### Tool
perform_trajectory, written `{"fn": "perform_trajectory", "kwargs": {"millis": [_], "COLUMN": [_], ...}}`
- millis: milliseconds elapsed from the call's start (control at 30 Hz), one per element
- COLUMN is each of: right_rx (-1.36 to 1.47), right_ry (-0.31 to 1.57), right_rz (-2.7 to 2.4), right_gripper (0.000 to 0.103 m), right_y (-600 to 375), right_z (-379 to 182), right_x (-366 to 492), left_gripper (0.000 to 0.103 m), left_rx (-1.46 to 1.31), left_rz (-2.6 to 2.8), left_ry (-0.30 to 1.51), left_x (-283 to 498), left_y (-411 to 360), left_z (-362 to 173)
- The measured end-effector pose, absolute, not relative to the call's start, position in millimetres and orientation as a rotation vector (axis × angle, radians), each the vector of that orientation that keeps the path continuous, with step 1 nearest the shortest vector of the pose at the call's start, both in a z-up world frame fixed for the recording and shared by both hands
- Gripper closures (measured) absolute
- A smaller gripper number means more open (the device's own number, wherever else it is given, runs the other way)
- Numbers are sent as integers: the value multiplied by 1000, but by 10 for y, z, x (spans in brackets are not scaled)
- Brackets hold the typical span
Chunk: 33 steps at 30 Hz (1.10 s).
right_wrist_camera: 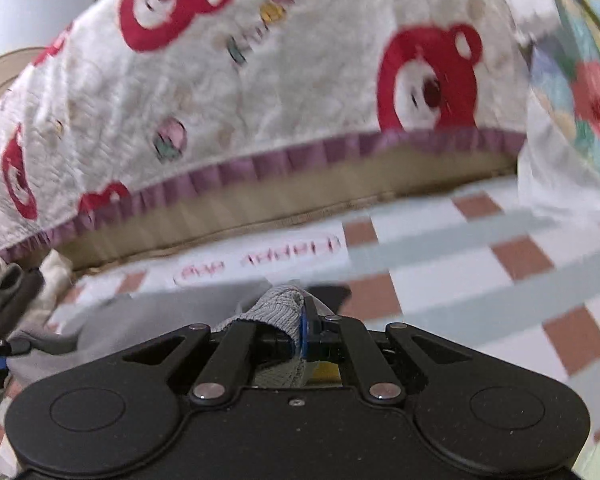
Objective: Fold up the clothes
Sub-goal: 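Lift the grey garment high with both grippers and shake it out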
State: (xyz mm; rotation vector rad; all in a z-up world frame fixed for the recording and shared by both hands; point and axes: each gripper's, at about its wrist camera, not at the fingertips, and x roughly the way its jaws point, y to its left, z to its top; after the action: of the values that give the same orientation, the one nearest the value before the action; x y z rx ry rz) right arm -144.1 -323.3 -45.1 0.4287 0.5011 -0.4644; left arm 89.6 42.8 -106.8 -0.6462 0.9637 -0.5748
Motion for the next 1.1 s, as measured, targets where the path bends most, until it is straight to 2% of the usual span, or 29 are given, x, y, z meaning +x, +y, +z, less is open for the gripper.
{"fn": "perform_trajectory", "kwargs": {"millis": [100,167,300,333,367,400,433,600,933,1000,1100], "right_rx": [435,427,428,426,427,430,433,463,492,509,537], "right_ry": [511,507,492,489,488,488,488,503,620,637,664], "right_rz": [-457,-451,-444,-443,-444,-445,-447,-454,-444,-456,-472], "right_gripper": [98,98,97,97,97,97,97,93,88,84,72], "right_y": [-3229,-3220,-3233,-3233,-3239,-3248,-3256,-3302,-3345,-3371,-3416], "right_z": [-523,-515,-493,-488,-487,-489,-491,-578,-847,-908,-1001], "right_x": [-1432,-1438,-1455,-1465,-1475,-1485,-1496,-1521,-1539,-1545,-1534], "left_gripper": [72,51,47,52,75,94,100,100,98,98,98], "left_rx": [-586,-569,-567,-573,-578,-573,-569,-525,-580,-534,-492], "left_rz": [-549,-546,-524,-527,-529,-528,-521,-463,-486,-493,-521], "left_ry": [941,949,1007,1023,1035,1025,1009,824,930,920,906], "left_x": [956,999,1089,1111,1128,1124,1113,950,1038,1034,1004], "left_y": [343,280,235,234,234,241,253,416,429,381,333], "left_z": [-1070,-1105,-1225,-1257,-1280,-1259,-1228,-839,-1071,-1046,-1018]}}
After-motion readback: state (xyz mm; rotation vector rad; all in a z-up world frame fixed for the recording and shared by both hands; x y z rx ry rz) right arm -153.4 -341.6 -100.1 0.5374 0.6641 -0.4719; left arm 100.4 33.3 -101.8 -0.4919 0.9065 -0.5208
